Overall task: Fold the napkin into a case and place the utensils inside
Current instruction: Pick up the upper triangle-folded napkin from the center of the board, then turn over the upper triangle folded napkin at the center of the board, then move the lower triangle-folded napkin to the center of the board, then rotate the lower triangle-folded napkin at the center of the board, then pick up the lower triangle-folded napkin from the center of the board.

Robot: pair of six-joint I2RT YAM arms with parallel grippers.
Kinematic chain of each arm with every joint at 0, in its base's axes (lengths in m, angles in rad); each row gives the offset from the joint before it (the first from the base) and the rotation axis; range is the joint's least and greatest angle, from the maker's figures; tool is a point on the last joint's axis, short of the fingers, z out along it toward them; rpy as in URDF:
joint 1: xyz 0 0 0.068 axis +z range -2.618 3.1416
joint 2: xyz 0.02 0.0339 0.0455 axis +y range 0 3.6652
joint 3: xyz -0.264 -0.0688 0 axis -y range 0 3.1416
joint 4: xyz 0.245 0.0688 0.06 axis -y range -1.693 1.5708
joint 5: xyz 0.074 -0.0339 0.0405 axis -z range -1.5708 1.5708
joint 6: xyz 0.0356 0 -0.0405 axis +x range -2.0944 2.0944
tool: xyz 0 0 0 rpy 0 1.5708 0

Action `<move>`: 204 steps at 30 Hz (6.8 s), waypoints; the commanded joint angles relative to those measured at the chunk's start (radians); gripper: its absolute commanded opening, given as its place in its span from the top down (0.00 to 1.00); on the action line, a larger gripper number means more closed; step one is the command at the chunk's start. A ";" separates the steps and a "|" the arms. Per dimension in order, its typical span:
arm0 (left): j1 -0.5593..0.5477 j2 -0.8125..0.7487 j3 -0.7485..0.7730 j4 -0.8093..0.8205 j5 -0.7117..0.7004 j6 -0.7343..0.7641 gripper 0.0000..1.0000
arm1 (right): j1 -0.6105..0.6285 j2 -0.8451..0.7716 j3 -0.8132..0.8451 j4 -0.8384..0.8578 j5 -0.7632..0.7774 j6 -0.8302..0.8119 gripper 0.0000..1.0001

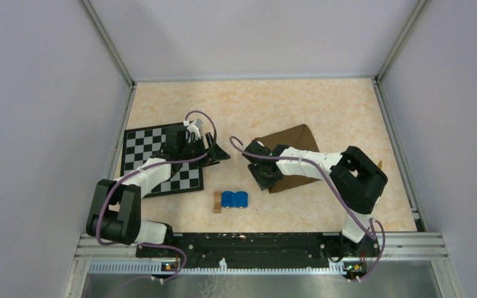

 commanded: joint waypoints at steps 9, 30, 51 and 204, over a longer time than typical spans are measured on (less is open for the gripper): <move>-0.024 0.142 0.027 0.178 0.040 -0.203 0.26 | 0.035 -0.078 -0.163 0.214 0.146 0.025 1.00; -0.270 0.663 0.380 0.299 -0.249 -0.679 0.18 | -0.125 -0.302 -0.251 0.396 -0.118 -0.029 1.00; 0.008 0.424 0.675 -0.176 -0.298 -0.218 1.00 | -0.068 -0.083 0.126 0.518 -0.505 0.095 1.00; 0.085 0.014 0.219 -0.106 0.004 -0.009 0.06 | -0.106 0.127 0.159 0.087 0.164 -0.041 0.69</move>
